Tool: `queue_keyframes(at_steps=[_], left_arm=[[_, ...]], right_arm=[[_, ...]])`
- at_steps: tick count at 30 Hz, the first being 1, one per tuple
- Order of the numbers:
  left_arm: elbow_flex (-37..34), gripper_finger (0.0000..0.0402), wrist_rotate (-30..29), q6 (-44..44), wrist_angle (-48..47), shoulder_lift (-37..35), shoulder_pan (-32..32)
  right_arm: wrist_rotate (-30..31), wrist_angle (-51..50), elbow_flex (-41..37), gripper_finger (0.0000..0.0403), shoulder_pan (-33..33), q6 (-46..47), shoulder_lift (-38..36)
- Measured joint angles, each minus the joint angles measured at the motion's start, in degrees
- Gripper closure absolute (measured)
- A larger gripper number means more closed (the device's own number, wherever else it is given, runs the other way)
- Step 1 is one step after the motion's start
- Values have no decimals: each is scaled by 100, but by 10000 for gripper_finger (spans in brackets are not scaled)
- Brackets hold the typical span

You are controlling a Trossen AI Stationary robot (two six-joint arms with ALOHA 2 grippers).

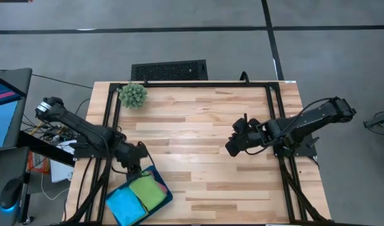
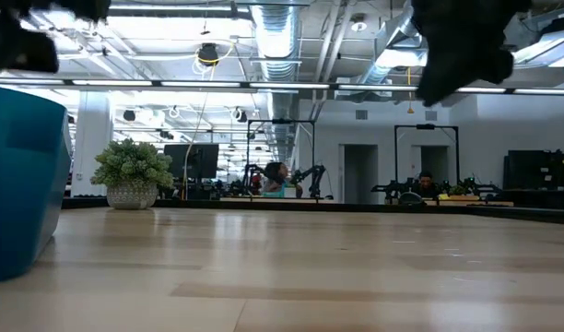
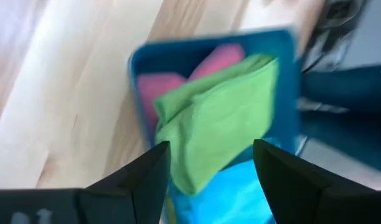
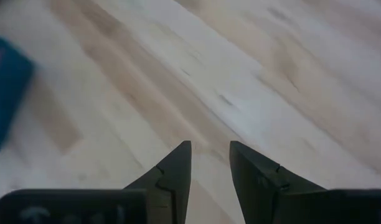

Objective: Fold microfiber towels
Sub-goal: Return to Home Position

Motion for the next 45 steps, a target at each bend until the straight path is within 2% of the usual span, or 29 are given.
queue_keyframes(at_steps=[3, 8, 11, 13, 16, 19, 22, 25, 30, 36, 39, 45], left_arm=[[261, 181, -167, -161, -68, -447, 76], [807, 181, -355, -533, 132, -1201, 210], [1082, 181, -428, -199, 158, -1569, 245], [1189, 181, -601, -118, 200, -1798, 241], [1206, 181, -1341, 862, 686, -2162, 223], [974, 181, -1790, 2399, 1991, -2673, 211], [530, 181, -2134, 3083, 2639, -3162, 207], [-188, 181, -2308, 2850, 2586, -3564, 212], [-1622, 181, -2257, 2695, 3615, -4307, 208], [-3091, 181, -2145, 2209, 4335, -5647, 208], [-3624, 181, -2080, 2206, 4620, -6349, 208], [-4147, 181, -2052, 2306, 5204, -6269, 221]], right_arm=[[-79, 297, 318, 269, -60, -694, -152], [-179, 333, 1385, 269, -256, -2307, -563], [-182, 222, 2007, 269, -358, -3413, -838], [-84, 146, 2295, 269, -449, -3748, -1040], [613, 667, 2381, 269, -465, -4362, -1547], [1002, 762, 2272, 269, -546, -4706, -2181], [1041, 719, 1778, 269, -683, -4541, -2875], [1017, 722, 952, 269, -683, -4126, -3708], [1025, 1127, -744, 269, -686, -3393, -5209], [1189, 2013, -2410, 269, -699, -3353, -6903], [1330, 1922, -2738, 269, -713, -3407, -6988], [1579, 1846, -3096, 269, -784, -3528, -6928]])
